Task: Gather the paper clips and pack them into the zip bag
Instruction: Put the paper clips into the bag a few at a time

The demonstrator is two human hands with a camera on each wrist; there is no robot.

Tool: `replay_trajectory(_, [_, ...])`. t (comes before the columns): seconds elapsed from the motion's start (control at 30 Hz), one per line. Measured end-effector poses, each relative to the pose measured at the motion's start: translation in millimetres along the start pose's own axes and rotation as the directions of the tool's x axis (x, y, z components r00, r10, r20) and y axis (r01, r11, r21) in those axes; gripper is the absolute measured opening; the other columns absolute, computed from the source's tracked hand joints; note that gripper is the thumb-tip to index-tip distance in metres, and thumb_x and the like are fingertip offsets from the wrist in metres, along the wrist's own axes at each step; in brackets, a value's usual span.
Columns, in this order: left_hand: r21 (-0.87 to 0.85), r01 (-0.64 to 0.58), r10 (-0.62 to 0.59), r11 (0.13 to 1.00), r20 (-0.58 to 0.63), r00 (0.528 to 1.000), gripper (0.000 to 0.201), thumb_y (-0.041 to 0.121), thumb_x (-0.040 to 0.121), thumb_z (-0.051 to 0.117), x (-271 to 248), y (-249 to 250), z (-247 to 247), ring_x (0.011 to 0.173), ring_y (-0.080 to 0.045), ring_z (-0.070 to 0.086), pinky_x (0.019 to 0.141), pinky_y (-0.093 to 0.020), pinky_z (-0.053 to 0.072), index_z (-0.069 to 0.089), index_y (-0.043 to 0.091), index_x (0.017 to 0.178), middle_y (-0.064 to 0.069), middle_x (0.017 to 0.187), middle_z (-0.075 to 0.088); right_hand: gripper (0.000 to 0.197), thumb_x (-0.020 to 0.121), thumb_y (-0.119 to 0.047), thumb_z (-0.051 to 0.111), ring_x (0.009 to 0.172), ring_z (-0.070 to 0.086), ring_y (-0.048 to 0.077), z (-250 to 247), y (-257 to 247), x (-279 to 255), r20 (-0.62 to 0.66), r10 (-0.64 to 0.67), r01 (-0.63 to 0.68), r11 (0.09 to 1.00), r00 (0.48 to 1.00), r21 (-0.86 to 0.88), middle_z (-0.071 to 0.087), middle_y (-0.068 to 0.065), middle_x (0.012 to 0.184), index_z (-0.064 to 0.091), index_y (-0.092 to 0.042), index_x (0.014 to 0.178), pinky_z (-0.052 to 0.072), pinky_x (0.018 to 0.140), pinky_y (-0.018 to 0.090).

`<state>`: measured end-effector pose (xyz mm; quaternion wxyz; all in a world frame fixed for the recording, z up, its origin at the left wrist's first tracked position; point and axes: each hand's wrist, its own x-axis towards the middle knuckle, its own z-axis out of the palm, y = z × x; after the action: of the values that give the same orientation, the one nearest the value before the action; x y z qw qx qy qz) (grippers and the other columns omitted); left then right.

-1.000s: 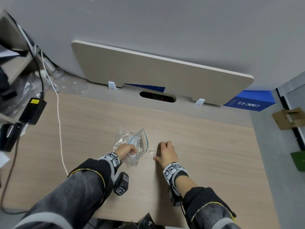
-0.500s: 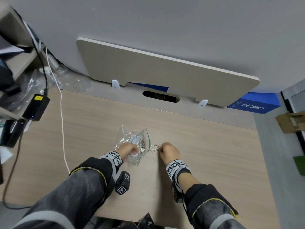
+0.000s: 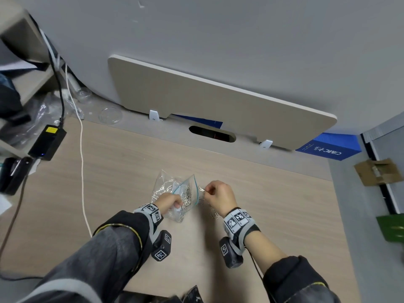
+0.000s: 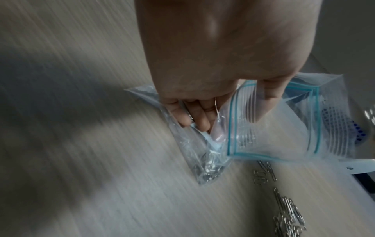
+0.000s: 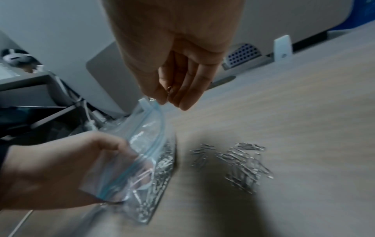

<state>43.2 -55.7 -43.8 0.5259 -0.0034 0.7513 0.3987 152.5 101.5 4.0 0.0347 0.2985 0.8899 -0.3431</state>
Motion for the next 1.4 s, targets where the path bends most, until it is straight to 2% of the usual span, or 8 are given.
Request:
replay_trajectory(0.17, [0.006,0.011,-0.011,1.0,-0.007,1.0,0.018,0.012,0.084,0.057,1.8,-1.5,-0.8,0.058,-0.011,0.045,0.049,-0.022,0.031,0.063,0.012,0.067,0.0,0.069,0.059,0.008,0.077,-0.019,0.062,0.082,0.061,0.018,14.5,-28.6,2.0,0.103,-0.069,0.077,0.994,0.992,-0.076,0.067,-0.002,0.089,0.067,-0.019,0.084,0.05,0.074,0.03])
replay_trajectory(0.27, [-0.005,0.011,-0.011,1.0,-0.01,1.0,0.013,0.01,0.084,0.056,1.9,-2.4,-0.6,0.054,-0.011,0.042,0.046,-0.021,0.029,0.063,0.009,0.072,-0.001,0.068,0.057,0.009,0.079,-0.023,0.06,0.079,0.061,0.018,12.5,-25.6,0.4,0.013,-0.041,0.041,0.999,0.999,-0.002,0.068,-0.002,0.084,0.067,-0.019,0.08,0.05,0.072,0.03])
replay_trajectory(0.4, [0.007,-0.008,0.008,1.0,0.003,1.0,0.015,0.011,0.086,0.055,1.3,-2.7,-0.9,0.058,-0.011,0.045,0.049,-0.021,0.031,0.065,0.009,0.075,-0.001,0.069,0.058,0.012,0.082,-0.02,0.055,0.079,0.064,0.023,0.6,2.6,0.2,-0.114,0.117,-0.109,0.991,0.987,0.073,0.07,0.002,0.08,0.066,-0.016,0.078,0.05,0.071,0.031])
replay_trajectory(0.63, [0.013,-0.003,0.003,1.0,-0.001,1.0,0.013,0.011,0.084,0.056,3.6,-3.3,-0.5,0.06,-0.011,0.046,0.049,-0.022,0.031,0.065,0.009,0.075,-0.002,0.071,0.059,0.049,0.08,-0.036,0.067,0.108,0.059,0.033,8.6,67.9,-21.4,0.188,0.47,-0.419,0.871,0.862,-0.257,0.054,0.013,0.119,0.049,-0.01,0.117,0.048,0.089,0.034])
replay_trajectory(0.83, [0.013,0.001,-0.001,1.0,-0.005,1.0,0.013,0.01,0.085,0.055,4.0,-2.5,0.5,0.057,-0.012,0.044,0.048,-0.022,0.03,0.065,0.007,0.076,-0.003,0.072,0.058,0.065,0.07,-0.041,0.08,0.102,0.06,0.031,27.7,69.2,-29.9,0.124,0.432,-0.409,0.895,0.893,-0.176,0.049,0.006,0.114,0.046,-0.012,0.116,0.047,0.083,0.034])
replay_trajectory(1.07, [0.01,0.011,-0.011,1.0,-0.021,1.0,0.015,0.01,0.084,0.056,4.9,-3.3,1.6,0.048,-0.011,0.036,0.036,-0.016,0.027,0.065,0.009,0.073,-0.003,0.071,0.058,0.033,0.081,-0.022,0.069,0.102,0.059,0.032,35.2,67.3,-22.0,0.119,0.304,-0.28,0.941,0.945,-0.188,0.053,0.009,0.113,0.053,-0.011,0.107,0.049,0.088,0.039])
replay_trajectory(1.3, [0.014,0.005,-0.005,1.0,-0.024,1.0,0.017,0.01,0.084,0.055,4.9,-2.9,1.8,0.048,-0.011,0.037,0.042,-0.02,0.026,0.065,0.01,0.07,-0.003,0.068,0.058,0.069,0.069,-0.049,0.079,0.098,0.06,0.032,30.0,64.7,-17.8,0.032,0.347,-0.334,0.92,0.937,-0.204,0.043,0.007,0.115,0.043,-0.011,0.113,0.047,0.077,0.036])
replay_trajectory(1.4, [0.004,0.008,-0.008,1.0,-0.019,1.0,0.017,0.01,0.084,0.055,6.1,-3.6,1.6,0.05,-0.011,0.038,0.043,-0.019,0.026,0.066,0.01,0.071,-0.002,0.068,0.059,0.059,0.076,-0.041,0.076,0.099,0.06,0.034,34.1,63.4,-14.1,0.046,0.345,-0.328,0.92,0.937,-0.213,0.045,0.008,0.117,0.044,-0.009,0.114,0.048,0.079,0.037])
